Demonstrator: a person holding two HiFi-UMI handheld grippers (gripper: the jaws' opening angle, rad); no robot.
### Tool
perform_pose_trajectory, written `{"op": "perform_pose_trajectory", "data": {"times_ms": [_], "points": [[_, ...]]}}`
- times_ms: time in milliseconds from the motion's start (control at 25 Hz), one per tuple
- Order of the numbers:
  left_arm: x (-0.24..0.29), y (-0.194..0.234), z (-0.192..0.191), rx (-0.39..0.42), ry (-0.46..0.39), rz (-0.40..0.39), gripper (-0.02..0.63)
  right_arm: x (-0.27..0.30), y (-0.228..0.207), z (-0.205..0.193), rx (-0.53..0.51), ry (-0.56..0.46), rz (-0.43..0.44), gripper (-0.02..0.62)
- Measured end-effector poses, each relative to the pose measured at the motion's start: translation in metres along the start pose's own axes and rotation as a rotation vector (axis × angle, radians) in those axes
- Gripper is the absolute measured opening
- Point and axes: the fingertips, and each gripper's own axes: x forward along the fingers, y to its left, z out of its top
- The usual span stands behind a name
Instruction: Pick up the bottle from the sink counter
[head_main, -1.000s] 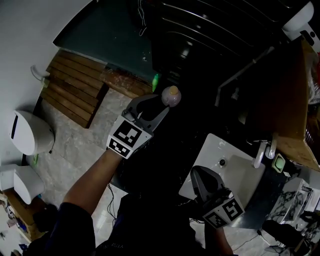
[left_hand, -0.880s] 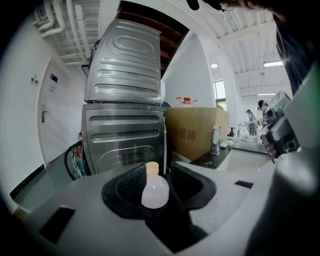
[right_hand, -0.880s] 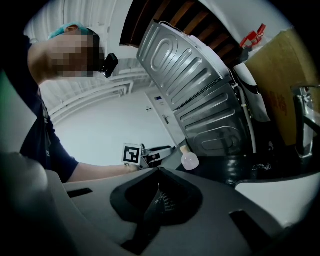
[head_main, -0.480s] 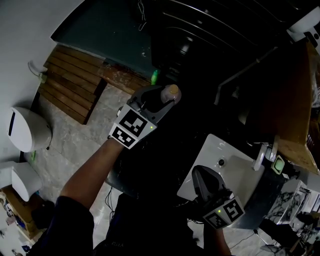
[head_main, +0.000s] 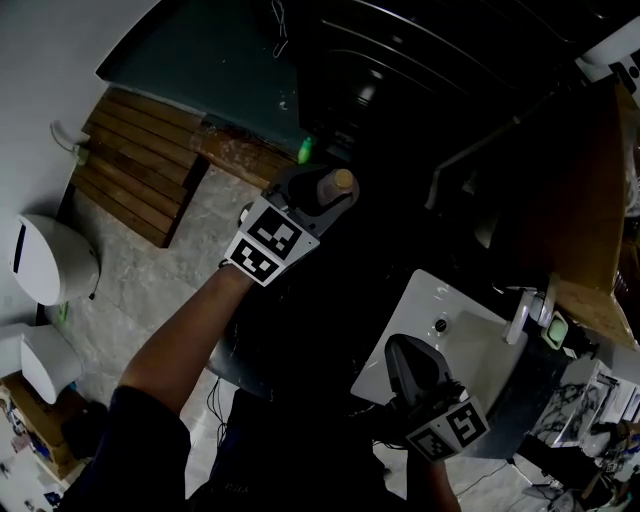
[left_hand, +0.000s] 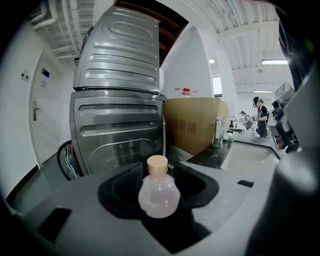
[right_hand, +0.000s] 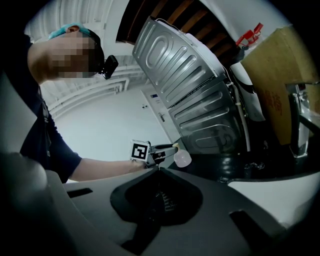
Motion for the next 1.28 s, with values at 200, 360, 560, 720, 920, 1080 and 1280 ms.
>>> {"op": "perform_pose_trajectory", "data": {"times_ms": [200, 360, 560, 720, 920, 1080, 1280], "points": [[0.008, 0.004, -0.004, 0.003, 0.006, -0.006, 0.189, 0.001, -0.003, -0.003, 0.003, 0.009, -0.006, 0.026], [0.012, 0.007, -0.006, 0.007, 0.011, -0.016, 0.189, 0.003, -0.004, -0.007, 0.006, 0.017, -0.008, 0.026], [0.017, 0.005, -0.006, 0.010, 0.012, -0.027, 0.189, 0.004, -0.006, -0.009, 0.011, 0.021, -0.007, 0.026], [0.020, 0.006, -0.007, 0.011, 0.011, -0.028, 0.189, 0.004, -0.009, -0.010, 0.016, 0.024, -0.008, 0.026], [0.023, 0.006, -0.008, 0.007, 0.004, -0.028, 0.189, 0.005, -0.012, -0.012, 0.023, 0.029, -0.010, 0.026], [0.024, 0.003, -0.008, 0.006, -0.004, -0.030, 0.178, 0.004, -0.015, -0.012, 0.023, 0.031, -0.007, 0.026], [0.023, 0.002, -0.008, 0.002, -0.014, -0.027, 0.158, 0.005, -0.014, -0.011, 0.026, 0.029, -0.003, 0.026]]}}
